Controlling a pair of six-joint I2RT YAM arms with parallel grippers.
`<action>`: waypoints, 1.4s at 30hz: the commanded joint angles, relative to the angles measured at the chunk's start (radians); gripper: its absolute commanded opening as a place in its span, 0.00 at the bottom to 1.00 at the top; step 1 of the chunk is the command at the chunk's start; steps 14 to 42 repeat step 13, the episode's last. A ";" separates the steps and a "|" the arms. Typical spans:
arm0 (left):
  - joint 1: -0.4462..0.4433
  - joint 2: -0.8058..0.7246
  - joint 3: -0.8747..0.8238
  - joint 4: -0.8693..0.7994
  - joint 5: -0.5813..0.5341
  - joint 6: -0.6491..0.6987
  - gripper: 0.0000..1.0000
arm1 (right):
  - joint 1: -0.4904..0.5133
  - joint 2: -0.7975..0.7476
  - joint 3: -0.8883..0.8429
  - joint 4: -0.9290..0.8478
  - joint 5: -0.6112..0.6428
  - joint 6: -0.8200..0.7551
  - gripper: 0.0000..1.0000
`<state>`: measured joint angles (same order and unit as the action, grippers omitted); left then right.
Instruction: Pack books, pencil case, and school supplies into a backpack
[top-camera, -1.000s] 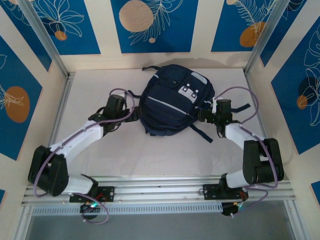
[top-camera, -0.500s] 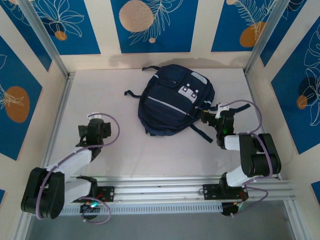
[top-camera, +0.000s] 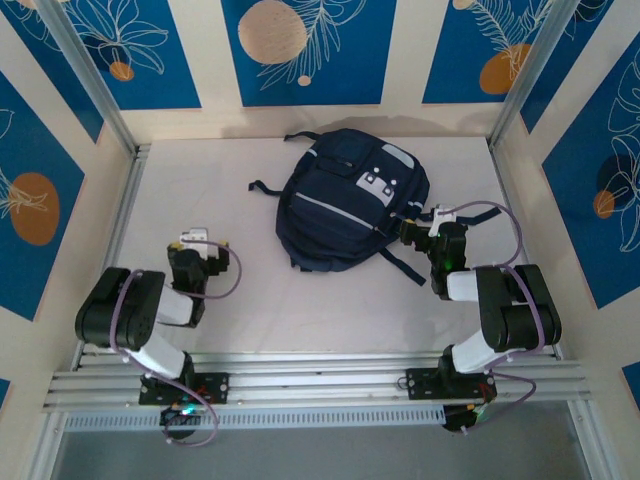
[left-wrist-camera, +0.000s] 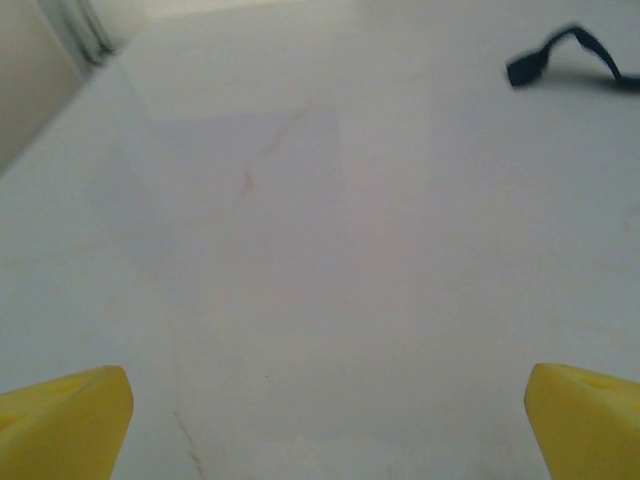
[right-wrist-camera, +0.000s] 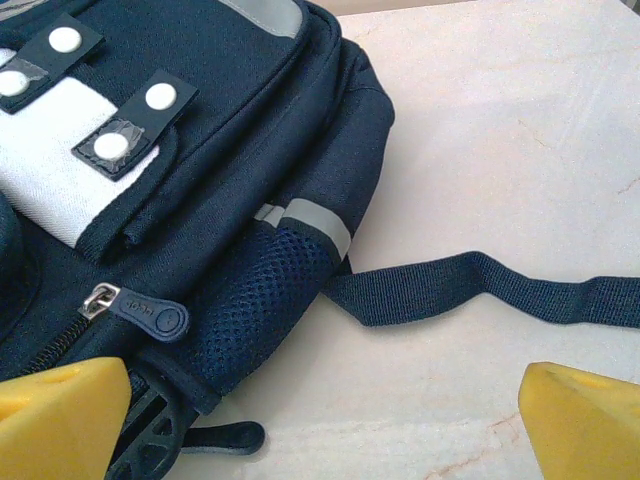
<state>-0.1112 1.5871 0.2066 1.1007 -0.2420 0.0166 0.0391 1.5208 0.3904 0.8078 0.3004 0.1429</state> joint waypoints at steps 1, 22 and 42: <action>0.016 -0.021 0.021 0.119 0.097 0.024 1.00 | 0.003 0.003 0.001 0.047 0.018 -0.002 0.99; 0.016 -0.021 0.080 0.012 0.070 0.021 0.53 | 0.003 0.003 0.001 0.047 0.015 -0.003 0.99; 0.016 -0.021 0.080 0.012 0.070 0.021 0.53 | 0.003 0.003 0.001 0.047 0.015 -0.003 0.99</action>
